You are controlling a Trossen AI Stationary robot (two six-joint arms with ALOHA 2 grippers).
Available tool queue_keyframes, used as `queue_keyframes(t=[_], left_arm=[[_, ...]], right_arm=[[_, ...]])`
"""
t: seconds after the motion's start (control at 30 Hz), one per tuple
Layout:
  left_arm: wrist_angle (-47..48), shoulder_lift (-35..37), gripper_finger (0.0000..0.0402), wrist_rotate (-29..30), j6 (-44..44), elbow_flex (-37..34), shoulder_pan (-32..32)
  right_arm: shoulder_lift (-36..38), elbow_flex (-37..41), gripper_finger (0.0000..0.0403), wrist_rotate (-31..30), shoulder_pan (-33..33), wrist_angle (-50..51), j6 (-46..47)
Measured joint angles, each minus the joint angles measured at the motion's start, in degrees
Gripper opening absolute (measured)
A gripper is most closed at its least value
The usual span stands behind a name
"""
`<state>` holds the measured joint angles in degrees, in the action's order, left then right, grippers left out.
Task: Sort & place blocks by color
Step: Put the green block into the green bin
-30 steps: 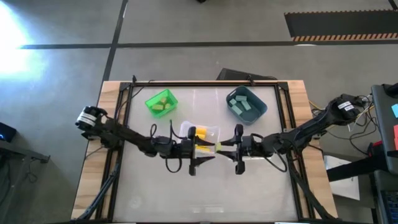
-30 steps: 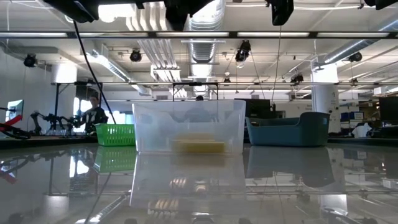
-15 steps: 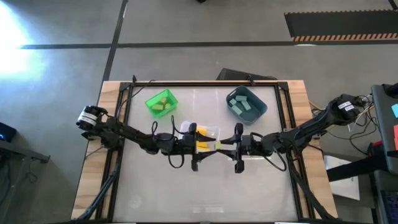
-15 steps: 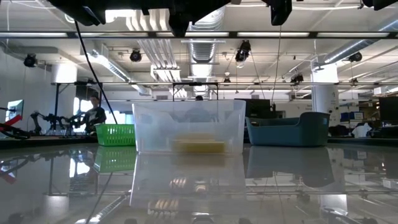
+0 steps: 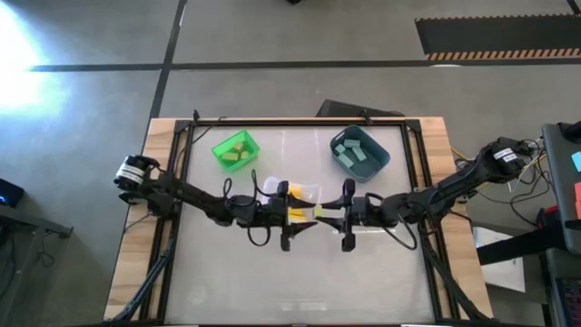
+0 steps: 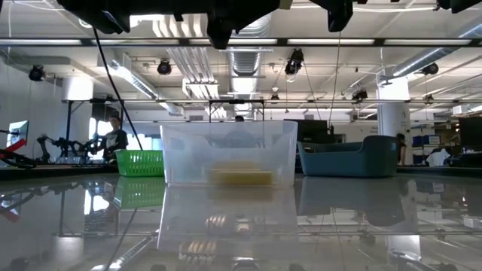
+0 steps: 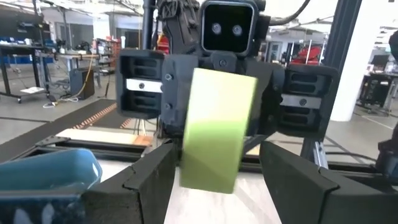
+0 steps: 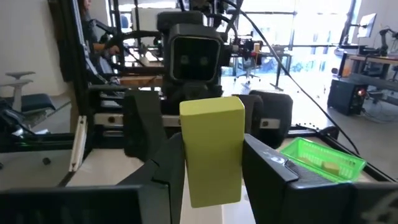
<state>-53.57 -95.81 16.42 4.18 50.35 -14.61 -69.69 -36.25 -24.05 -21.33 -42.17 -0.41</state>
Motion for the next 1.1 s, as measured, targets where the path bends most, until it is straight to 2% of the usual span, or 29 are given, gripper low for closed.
queue_keyframes(t=[0.23,0.47,0.6,0.7,0.87,0.9,0.97,1.1], left_arm=[[0.18,-3.51,0.0206,0.36,-0.05,2.08,0.00],[0.19,-3.40,0.0119,0.60,-0.89,2.16,0.04],[0.25,-3.36,0.0117,0.57,-0.87,2.14,0.04],[0.27,-3.36,0.0117,0.55,-0.58,2.14,0.04],[1.58,-2.57,0.0117,0.82,-0.22,1.76,0.73],[3.86,-1.83,0.0117,1.70,-0.19,1.76,1.13],[14.14,1.22,0.0117,6.19,-0.23,1.68,2.18],[45.92,10.15,0.0117,21.08,2.68,1.85,7.21]], right_arm=[[0.00,0.00,0.0113,-0.10,0.00,0.27,0.33],[0.00,0.00,0.0113,0.25,-0.02,0.40,0.69],[0.00,0.00,0.0114,0.15,-0.02,0.45,0.90],[0.00,0.00,0.0141,0.04,-0.02,0.45,1.93],[1.41,0.00,0.0222,-3.95,0.00,2.32,2.57],[2.02,0.00,0.0234,-5.60,-0.02,3.09,2.68],[3.47,0.00,0.0254,-10.43,-0.02,5.04,3.80],[7.09,0.00,0.0270,-17.97,-0.10,13.49,7.88]])
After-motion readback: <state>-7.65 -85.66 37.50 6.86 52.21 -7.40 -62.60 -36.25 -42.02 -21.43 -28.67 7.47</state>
